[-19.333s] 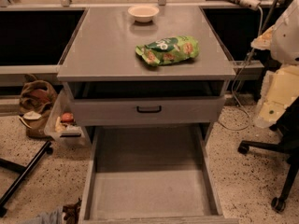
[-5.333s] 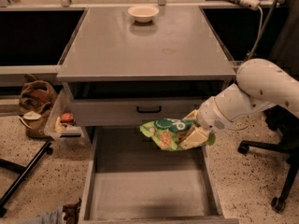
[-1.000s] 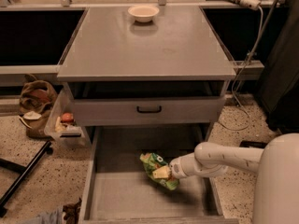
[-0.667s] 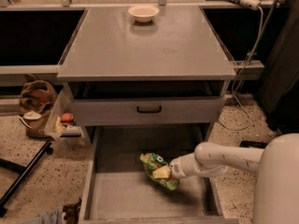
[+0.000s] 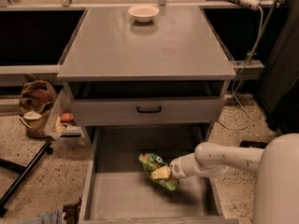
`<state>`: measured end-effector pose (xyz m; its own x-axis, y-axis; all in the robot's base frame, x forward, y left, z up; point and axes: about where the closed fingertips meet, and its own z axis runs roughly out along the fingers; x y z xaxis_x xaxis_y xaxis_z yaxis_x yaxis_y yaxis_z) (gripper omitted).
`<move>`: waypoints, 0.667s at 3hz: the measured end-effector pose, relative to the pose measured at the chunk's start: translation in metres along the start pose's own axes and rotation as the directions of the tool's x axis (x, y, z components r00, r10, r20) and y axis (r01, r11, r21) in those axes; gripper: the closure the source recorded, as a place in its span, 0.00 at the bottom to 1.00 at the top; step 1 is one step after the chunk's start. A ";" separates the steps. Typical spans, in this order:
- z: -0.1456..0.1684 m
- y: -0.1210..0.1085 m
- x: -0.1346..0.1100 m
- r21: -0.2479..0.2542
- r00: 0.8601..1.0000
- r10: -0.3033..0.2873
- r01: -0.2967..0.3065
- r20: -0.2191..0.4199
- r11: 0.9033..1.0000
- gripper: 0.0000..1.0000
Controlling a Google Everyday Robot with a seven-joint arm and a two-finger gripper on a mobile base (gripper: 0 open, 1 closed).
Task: Place green rice chip bag into middle drawer
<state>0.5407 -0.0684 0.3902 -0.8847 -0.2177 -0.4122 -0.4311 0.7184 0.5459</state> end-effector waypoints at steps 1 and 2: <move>0.000 0.000 0.000 0.000 1.000 0.000 0.000 0.000 1.000 0.00; 0.000 0.000 0.000 0.000 1.000 0.000 0.000 0.000 1.000 0.00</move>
Offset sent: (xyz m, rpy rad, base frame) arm 0.0000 0.0000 0.0000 0.0000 0.0000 0.0000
